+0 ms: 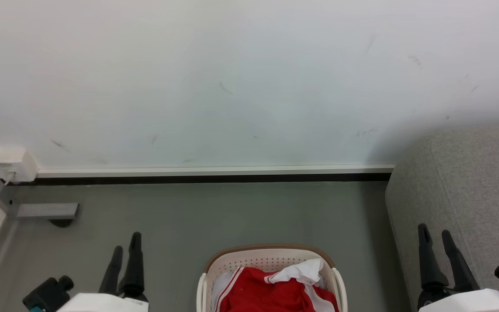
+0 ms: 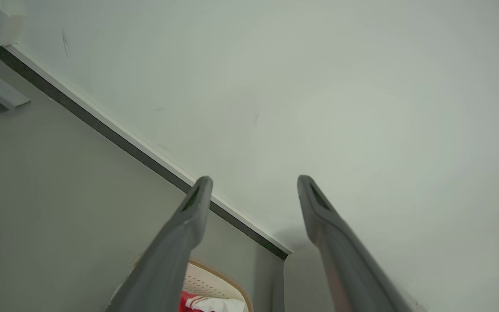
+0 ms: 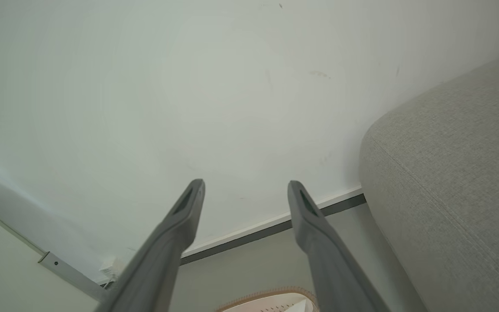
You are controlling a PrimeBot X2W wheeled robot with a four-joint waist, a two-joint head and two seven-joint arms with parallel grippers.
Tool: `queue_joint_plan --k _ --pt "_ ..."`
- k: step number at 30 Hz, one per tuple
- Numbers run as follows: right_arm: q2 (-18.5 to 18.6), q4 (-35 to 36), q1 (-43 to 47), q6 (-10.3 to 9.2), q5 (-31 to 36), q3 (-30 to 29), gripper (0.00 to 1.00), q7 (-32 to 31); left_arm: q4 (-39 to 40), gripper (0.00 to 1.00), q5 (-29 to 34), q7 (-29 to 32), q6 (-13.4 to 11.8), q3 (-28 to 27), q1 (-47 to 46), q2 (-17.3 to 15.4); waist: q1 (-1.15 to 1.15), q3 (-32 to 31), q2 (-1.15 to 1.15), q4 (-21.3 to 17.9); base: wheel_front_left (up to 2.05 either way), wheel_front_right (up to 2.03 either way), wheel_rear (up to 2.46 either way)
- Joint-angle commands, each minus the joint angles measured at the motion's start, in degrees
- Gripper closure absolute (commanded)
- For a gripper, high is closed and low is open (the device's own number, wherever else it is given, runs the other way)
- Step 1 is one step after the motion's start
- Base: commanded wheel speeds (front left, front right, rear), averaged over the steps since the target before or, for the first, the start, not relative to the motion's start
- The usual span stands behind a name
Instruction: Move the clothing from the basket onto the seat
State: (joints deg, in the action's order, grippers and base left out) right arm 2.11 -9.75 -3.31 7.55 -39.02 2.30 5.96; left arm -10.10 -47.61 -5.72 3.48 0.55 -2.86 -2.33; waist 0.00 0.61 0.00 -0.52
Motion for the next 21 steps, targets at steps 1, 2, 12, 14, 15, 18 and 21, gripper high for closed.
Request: queue_joint_plan --k 1,2,12,14,15,18,21 --pt "0.7 0.2 -0.1 -0.05 1.7 0.3 0.0 0.5 0.9 0.0 2.3 -0.8 -0.1 0.1 0.0 -0.5 0.0 0.0 0.0 0.0 0.0 0.0 0.0" --pt "0.7 0.1 -0.1 -0.05 2.6 0.3 0.0 0.7 0.9 0.0 3.6 -1.0 -0.2 0.2 0.0 -0.5 0.0 0.0 0.0 0.0 0.0 0.0 0.0" --pt "0.7 -1.5 0.1 -0.06 10.8 1.1 0.0 2.3 1.6 0.0 12.3 -2.5 -1.2 0.0 0.6 -0.5 0.0 -0.2 0.0 -0.2 0.0 0.0 0.0" --pt "0.7 -1.9 0.0 -0.06 12.3 1.2 0.0 2.5 1.7 0.0 14.0 -2.8 -1.4 0.0 0.7 -0.5 0.0 -0.2 0.0 -0.2 0.0 0.0 0.0" --pt "0.8 -2.1 0.0 -0.07 13.1 1.3 0.0 2.7 1.8 0.0 14.8 -3.0 -1.5 0.1 0.8 -0.6 0.0 -0.3 0.0 -0.2 0.0 0.0 0.0" --pt "0.8 -2.6 -0.1 -0.07 15.3 1.4 0.0 3.2 1.9 0.0 16.8 -3.4 -1.7 0.1 1.1 -0.6 0.0 -0.3 0.0 -0.2 0.0 0.0 0.0" --pt "0.8 -3.1 -0.1 -0.07 17.3 1.5 0.0 3.6 2.0 0.0 18.7 -3.9 -1.8 0.1 1.3 -0.6 0.0 -0.2 0.0 -0.2 0.0 0.0 0.0"
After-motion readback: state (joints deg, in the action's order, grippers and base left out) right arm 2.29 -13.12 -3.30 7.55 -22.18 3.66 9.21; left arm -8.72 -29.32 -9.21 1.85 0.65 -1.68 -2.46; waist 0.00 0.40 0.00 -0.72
